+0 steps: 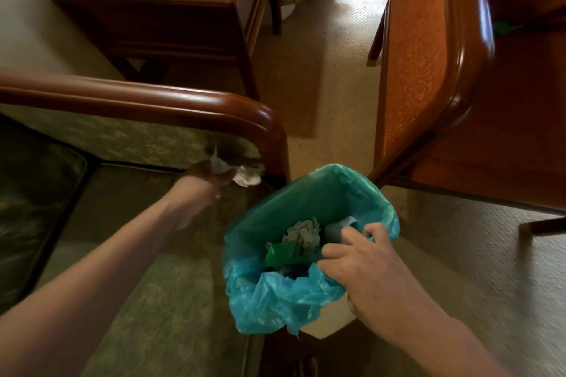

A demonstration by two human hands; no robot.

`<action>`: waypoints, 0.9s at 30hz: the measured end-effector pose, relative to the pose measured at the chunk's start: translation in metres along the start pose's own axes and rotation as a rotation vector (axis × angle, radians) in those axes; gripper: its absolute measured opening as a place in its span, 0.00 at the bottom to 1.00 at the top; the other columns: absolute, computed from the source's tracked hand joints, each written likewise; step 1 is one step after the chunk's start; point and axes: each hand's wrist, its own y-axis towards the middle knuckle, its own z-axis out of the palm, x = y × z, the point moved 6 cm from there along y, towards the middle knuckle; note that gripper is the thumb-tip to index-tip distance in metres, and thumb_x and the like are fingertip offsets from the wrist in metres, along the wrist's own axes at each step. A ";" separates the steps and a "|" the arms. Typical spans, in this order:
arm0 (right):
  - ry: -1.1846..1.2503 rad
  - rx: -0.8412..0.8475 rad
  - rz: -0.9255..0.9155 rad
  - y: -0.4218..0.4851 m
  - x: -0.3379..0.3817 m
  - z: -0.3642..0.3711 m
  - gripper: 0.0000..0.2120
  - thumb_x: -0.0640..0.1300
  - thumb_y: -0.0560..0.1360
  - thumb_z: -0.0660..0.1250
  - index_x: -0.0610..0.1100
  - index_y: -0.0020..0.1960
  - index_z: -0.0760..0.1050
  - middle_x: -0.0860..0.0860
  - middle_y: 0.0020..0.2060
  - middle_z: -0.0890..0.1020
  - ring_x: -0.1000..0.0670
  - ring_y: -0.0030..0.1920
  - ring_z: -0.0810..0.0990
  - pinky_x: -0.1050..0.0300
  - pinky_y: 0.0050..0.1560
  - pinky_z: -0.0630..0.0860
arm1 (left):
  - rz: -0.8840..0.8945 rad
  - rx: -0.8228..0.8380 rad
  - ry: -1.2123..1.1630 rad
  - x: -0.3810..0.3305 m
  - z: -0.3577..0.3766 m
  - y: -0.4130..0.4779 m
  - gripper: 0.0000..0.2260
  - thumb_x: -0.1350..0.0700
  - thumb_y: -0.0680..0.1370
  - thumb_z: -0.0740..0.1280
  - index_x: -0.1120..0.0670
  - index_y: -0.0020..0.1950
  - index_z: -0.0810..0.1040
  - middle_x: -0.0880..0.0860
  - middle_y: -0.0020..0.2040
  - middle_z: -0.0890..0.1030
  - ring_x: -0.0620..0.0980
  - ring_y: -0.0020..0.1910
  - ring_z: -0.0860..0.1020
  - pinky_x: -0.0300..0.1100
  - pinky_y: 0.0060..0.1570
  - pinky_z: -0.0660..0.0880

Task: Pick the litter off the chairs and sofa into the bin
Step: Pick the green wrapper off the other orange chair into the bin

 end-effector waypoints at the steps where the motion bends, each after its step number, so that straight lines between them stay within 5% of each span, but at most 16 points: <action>1: 0.015 -0.013 0.002 -0.004 -0.002 0.002 0.13 0.38 0.66 0.66 0.57 0.39 0.75 0.61 0.34 0.72 0.55 0.38 0.67 0.51 0.46 0.64 | 0.021 0.057 -0.028 -0.013 0.009 -0.019 0.11 0.50 0.78 0.68 0.54 0.55 0.81 0.49 0.39 0.81 0.47 0.37 0.74 0.41 0.36 0.68; 4: 0.049 -0.034 0.012 -0.011 -0.009 0.006 0.14 0.37 0.67 0.58 0.56 0.39 0.74 0.60 0.35 0.72 0.54 0.39 0.66 0.51 0.46 0.63 | 0.169 0.200 0.013 -0.053 0.040 -0.069 0.07 0.50 0.77 0.70 0.52 0.46 0.85 0.47 0.35 0.83 0.47 0.36 0.77 0.40 0.38 0.72; 7: 0.086 -0.024 0.075 -0.029 -0.028 0.009 0.14 0.35 0.64 0.64 0.55 0.38 0.75 0.60 0.34 0.72 0.54 0.38 0.67 0.52 0.44 0.65 | 0.344 0.240 0.333 -0.078 0.086 -0.097 0.02 0.50 0.75 0.72 0.46 0.47 0.83 0.46 0.41 0.84 0.41 0.39 0.81 0.37 0.39 0.80; 10: 0.128 -0.035 0.162 -0.055 -0.059 0.009 0.13 0.37 0.59 0.69 0.54 0.37 0.76 0.62 0.36 0.73 0.55 0.39 0.67 0.52 0.42 0.63 | 0.494 0.284 0.702 -0.098 0.144 -0.115 0.11 0.40 0.74 0.69 0.42 0.53 0.77 0.39 0.47 0.82 0.36 0.45 0.78 0.42 0.46 0.80; 14: 0.213 -0.126 0.280 -0.100 -0.123 -0.011 0.14 0.38 0.60 0.68 0.56 0.38 0.75 0.62 0.35 0.73 0.56 0.37 0.66 0.54 0.40 0.64 | 0.440 0.502 0.766 -0.136 0.204 -0.148 0.24 0.25 0.69 0.60 0.42 0.51 0.75 0.41 0.44 0.81 0.39 0.40 0.79 0.41 0.40 0.80; 19: 0.219 -0.142 0.380 -0.154 -0.219 -0.056 0.20 0.33 0.53 0.69 0.53 0.35 0.67 0.59 0.34 0.70 0.56 0.36 0.66 0.55 0.37 0.66 | 0.823 0.438 1.021 -0.216 0.294 -0.171 0.07 0.44 0.77 0.65 0.41 0.54 0.73 0.39 0.51 0.79 0.38 0.51 0.76 0.43 0.57 0.69; 22: 0.274 -0.076 0.308 -0.171 -0.266 -0.091 0.11 0.39 0.61 0.66 0.52 0.39 0.72 0.60 0.38 0.74 0.56 0.40 0.68 0.54 0.40 0.68 | 0.907 0.414 1.021 -0.264 0.330 -0.172 0.03 0.50 0.76 0.61 0.41 0.47 0.70 0.39 0.47 0.77 0.38 0.49 0.74 0.44 0.53 0.64; 24: 0.590 -0.026 0.318 -0.186 -0.308 -0.123 0.11 0.45 0.67 0.65 0.52 0.48 0.80 0.60 0.42 0.79 0.57 0.45 0.73 0.59 0.46 0.71 | 0.968 0.383 1.072 -0.293 0.352 -0.167 0.08 0.52 0.72 0.63 0.39 0.42 0.65 0.38 0.41 0.75 0.38 0.43 0.74 0.45 0.48 0.66; 27: 0.818 -0.263 0.443 -0.211 -0.400 -0.170 0.12 0.44 0.72 0.65 0.52 0.53 0.83 0.61 0.45 0.82 0.61 0.47 0.78 0.69 0.43 0.73 | 1.001 0.370 1.057 -0.319 0.377 -0.164 0.14 0.54 0.62 0.67 0.40 0.37 0.65 0.38 0.33 0.73 0.39 0.35 0.74 0.46 0.41 0.71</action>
